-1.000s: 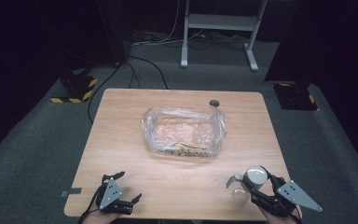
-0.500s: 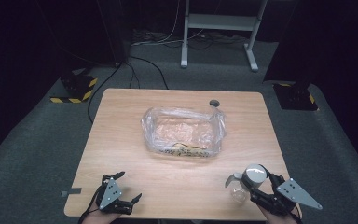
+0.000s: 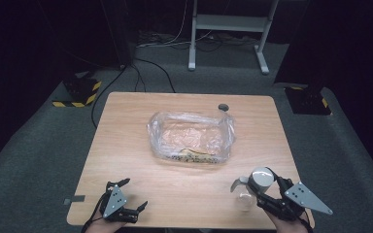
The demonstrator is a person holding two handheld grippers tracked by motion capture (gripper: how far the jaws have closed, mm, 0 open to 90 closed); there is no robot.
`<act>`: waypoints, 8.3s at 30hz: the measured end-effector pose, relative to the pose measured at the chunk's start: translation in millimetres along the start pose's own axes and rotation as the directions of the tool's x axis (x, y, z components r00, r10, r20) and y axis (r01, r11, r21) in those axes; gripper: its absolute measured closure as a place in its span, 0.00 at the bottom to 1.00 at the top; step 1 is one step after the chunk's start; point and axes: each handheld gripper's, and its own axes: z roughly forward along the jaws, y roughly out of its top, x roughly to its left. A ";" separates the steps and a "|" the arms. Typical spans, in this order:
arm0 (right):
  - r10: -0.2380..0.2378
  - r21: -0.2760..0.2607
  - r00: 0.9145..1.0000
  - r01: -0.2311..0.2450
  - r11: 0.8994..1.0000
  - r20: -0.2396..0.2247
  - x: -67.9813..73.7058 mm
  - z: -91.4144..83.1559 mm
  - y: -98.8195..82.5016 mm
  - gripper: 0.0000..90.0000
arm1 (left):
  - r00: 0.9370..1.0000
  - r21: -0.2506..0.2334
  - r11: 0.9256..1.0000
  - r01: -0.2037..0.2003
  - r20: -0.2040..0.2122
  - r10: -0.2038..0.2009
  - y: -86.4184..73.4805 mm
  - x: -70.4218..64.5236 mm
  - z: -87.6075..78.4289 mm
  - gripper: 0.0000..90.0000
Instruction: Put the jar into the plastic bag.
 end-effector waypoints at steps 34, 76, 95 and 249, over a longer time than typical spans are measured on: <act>-0.009 -0.002 0.998 0.009 1.000 -0.061 30.1 56.2 26.9 0.37 | 1.000 -0.008 1.000 0.013 -0.002 -0.013 -0.8 0.9 -1.9 0.02; -0.096 -0.109 0.991 0.086 0.990 -0.093 58.4 149.4 102.3 0.37 | 0.999 -0.022 0.999 -0.025 0.031 0.025 -1.4 -1.4 -3.5 0.01; -0.075 -0.085 0.995 0.070 0.994 -0.058 60.9 206.9 109.0 0.37 | 0.999 -0.037 0.999 -0.027 0.043 0.029 -2.4 -1.2 -5.3 0.01; -0.009 -0.014 1.000 0.009 1.000 0.001 38.7 183.6 23.0 0.00 | 0.997 -0.019 0.999 -0.037 0.061 0.038 -1.6 -1.7 -3.7 0.01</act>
